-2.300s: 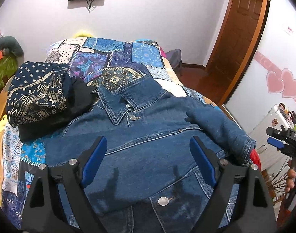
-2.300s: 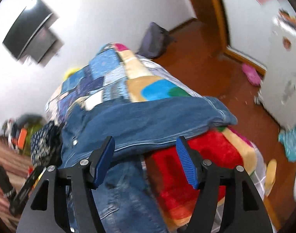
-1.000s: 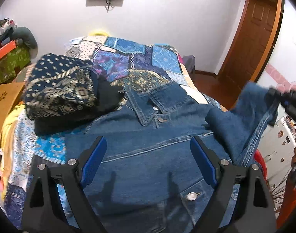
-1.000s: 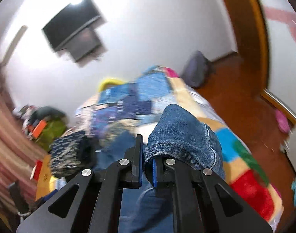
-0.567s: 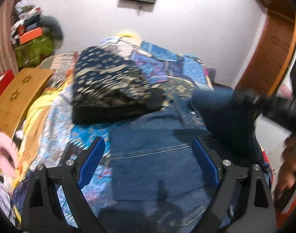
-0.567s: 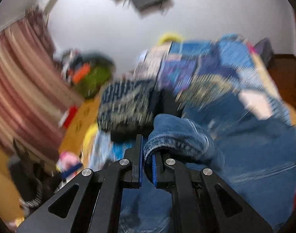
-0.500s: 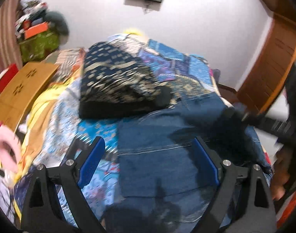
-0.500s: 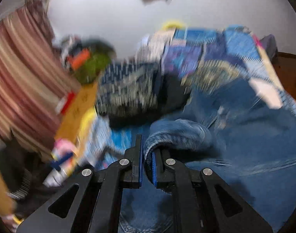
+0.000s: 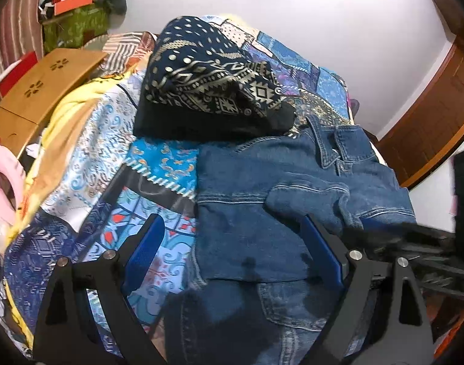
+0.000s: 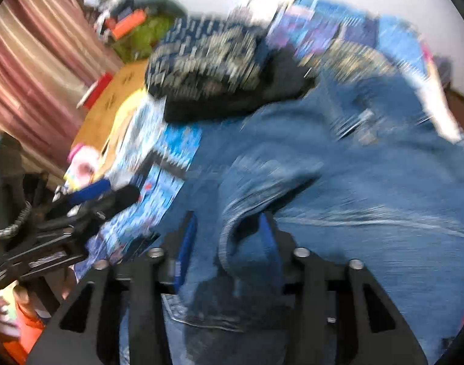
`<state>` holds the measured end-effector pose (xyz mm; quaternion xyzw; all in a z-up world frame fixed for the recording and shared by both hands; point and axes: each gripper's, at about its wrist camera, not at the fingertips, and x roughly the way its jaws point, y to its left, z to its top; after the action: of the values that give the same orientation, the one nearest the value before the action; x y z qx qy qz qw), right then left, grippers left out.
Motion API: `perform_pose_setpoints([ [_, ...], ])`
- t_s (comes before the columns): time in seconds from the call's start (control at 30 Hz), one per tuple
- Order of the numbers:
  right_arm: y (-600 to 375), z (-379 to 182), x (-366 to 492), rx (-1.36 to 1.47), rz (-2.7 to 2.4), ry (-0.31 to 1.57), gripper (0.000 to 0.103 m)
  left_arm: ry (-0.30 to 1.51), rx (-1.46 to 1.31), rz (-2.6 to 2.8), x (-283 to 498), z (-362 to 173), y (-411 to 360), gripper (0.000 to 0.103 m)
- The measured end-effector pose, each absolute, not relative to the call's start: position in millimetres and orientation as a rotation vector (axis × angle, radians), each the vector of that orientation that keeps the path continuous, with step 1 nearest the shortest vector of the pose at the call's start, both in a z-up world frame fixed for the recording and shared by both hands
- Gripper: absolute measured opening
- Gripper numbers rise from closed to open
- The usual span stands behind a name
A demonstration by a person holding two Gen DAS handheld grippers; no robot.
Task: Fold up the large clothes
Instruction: 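Lay the sleeve onto the jacket and open the right gripper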
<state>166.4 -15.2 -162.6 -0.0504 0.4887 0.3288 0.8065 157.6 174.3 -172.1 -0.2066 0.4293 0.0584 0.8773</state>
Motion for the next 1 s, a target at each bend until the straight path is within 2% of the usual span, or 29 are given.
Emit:
perform_pose_setpoints([
  [0.13, -51, -126, 161, -0.088, 0.626, 0.861, 0.07, 0.928, -0.453, 0.092, 166, -178, 166, 0.091],
  [0.33, -107, -104, 162, -0.098, 0.429, 0.69, 0.083, 0.963, -0.459, 0.031, 179, -179, 142, 0.091],
  [0.53, -164, -126, 174, -0.068, 0.27, 0.776, 0.083, 0.956, -0.362, -0.039, 196, -168, 99, 0.091],
  [0.7, -213, -139, 171, 0.002, 0.162, 0.823, 0.083, 1.015, -0.232, -0.025, 224, -191, 72, 0.091],
  [0.73, -222, -140, 170, 0.012, 0.139, 0.824, 0.083, 1.025, -0.21, -0.015, 227, -196, 69, 0.084],
  [0.77, -230, -140, 167, 0.019, 0.125, 0.822, 0.083, 1.04, -0.171, 0.003, 232, -202, 66, 0.069],
  [0.83, -244, -141, 164, 0.033, 0.101, 0.822, 0.083, 1.064, -0.089, 0.028, 240, -213, 61, 0.055],
  [0.9, -253, -144, 165, 0.052, 0.082, 0.83, 0.083, 1.05, -0.081, 0.031, 243, -212, 65, 0.049],
  [1.0, -261, -147, 169, 0.087, 0.067, 0.842, 0.083, 1.01, -0.124, 0.013, 245, -198, 79, 0.028],
])
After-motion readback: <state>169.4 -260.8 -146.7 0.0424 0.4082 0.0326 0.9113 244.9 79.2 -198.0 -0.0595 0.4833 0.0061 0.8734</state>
